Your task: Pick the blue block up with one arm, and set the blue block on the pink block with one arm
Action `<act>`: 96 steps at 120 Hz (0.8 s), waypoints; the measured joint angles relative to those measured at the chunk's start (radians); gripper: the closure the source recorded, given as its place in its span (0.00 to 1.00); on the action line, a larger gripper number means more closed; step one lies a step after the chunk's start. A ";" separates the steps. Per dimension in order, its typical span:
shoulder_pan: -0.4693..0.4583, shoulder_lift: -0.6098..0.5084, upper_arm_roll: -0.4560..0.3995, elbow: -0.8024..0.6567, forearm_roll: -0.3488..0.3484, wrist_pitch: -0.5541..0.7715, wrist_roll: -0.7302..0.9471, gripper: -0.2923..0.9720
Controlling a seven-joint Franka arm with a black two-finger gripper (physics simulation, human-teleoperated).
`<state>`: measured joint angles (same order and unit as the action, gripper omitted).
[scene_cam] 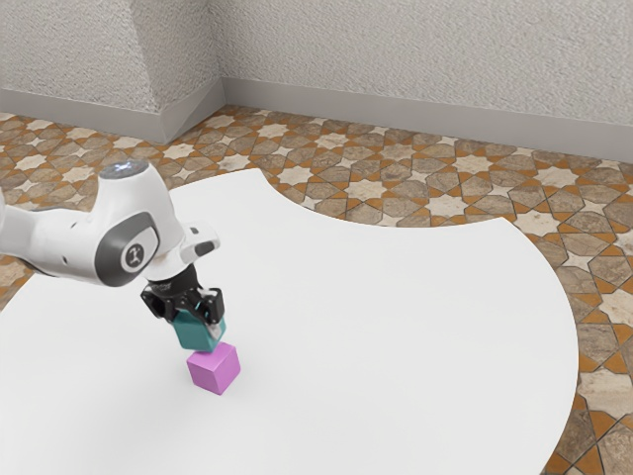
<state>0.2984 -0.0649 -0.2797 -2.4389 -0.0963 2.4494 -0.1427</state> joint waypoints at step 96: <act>-0.002 -0.098 -0.086 -0.058 -0.004 -0.004 -0.031 0.32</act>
<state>0.2960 -0.1631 -0.3655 -2.4972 -0.1004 2.4450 -0.1733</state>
